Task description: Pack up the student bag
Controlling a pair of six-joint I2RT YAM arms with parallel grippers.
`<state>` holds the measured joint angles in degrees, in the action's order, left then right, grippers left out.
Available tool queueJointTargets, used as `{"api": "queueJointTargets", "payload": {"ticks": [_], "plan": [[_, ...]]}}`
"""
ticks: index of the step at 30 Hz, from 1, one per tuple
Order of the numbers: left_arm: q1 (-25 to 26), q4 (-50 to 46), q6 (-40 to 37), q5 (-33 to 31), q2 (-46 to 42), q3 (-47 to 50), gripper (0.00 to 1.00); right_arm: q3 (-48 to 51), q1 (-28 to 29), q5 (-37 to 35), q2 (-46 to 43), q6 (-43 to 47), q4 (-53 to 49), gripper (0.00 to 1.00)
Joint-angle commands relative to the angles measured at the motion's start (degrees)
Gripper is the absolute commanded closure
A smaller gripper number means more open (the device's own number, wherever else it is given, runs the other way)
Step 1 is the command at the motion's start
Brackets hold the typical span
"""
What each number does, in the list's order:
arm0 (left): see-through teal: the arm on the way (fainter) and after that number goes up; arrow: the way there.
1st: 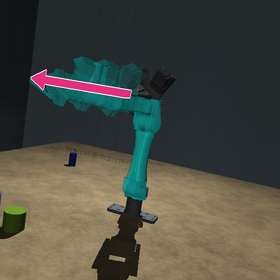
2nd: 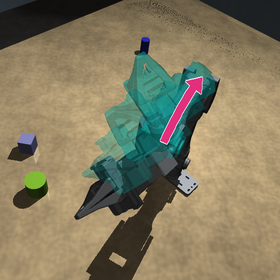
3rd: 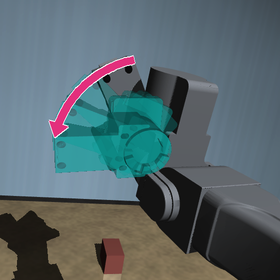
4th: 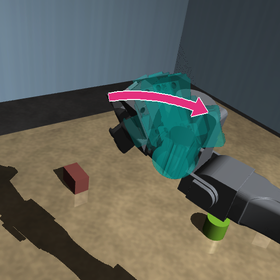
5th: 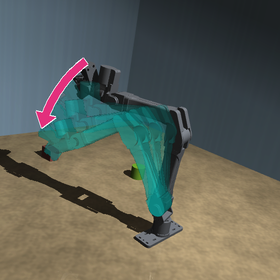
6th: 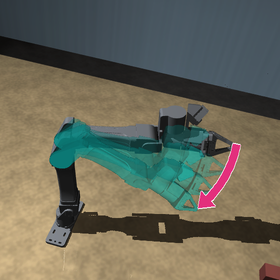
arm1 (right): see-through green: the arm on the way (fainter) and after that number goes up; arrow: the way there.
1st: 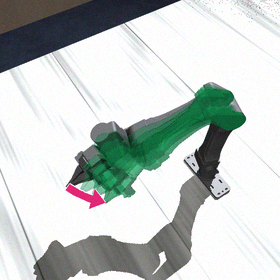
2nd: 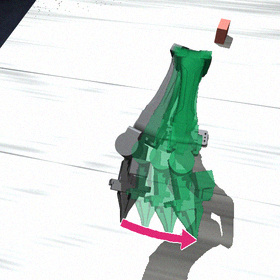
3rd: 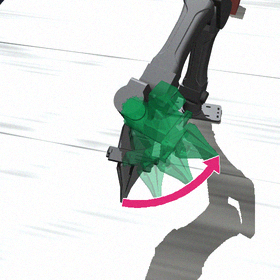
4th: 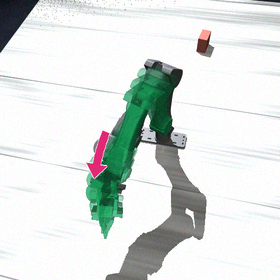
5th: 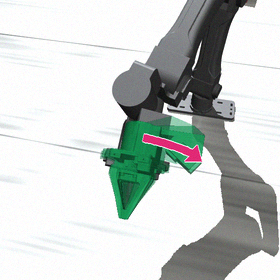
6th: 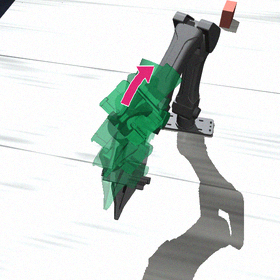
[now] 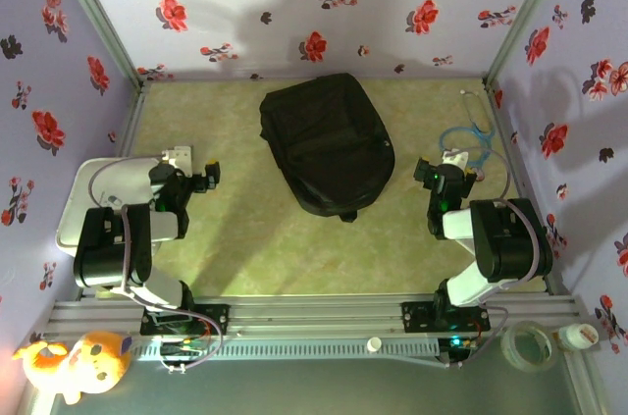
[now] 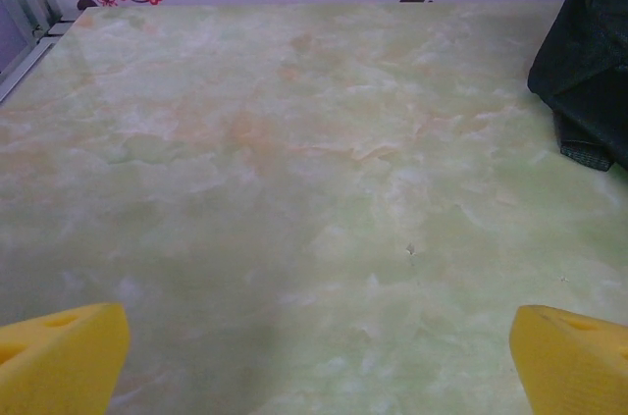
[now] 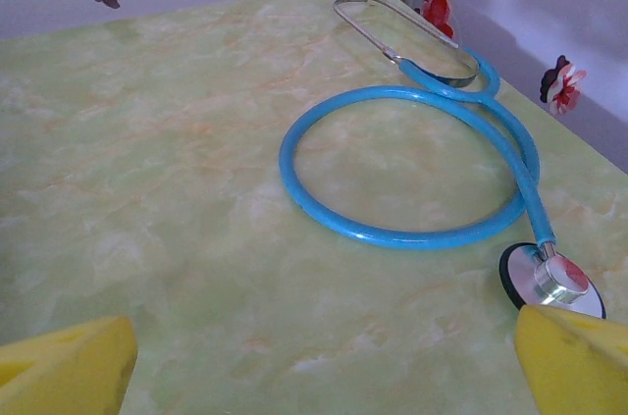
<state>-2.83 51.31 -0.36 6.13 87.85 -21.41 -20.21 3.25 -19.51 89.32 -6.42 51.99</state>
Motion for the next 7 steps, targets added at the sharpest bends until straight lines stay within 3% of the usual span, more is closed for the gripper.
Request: {"api": "queueJointTargets", "payload": {"ticks": [1, 7], "plan": [[1.2, -0.7, -0.1, -4.0, 0.5, -1.1, 0.0, -1.1, -0.5, -1.6, 0.1, -0.1, 0.4, 0.01], [1.3, -0.9, 0.4, -5.3, 0.5, -1.3, 0.0, -1.0, -0.5, -1.5, 0.1, -0.1, 0.5, 0.01]]}}
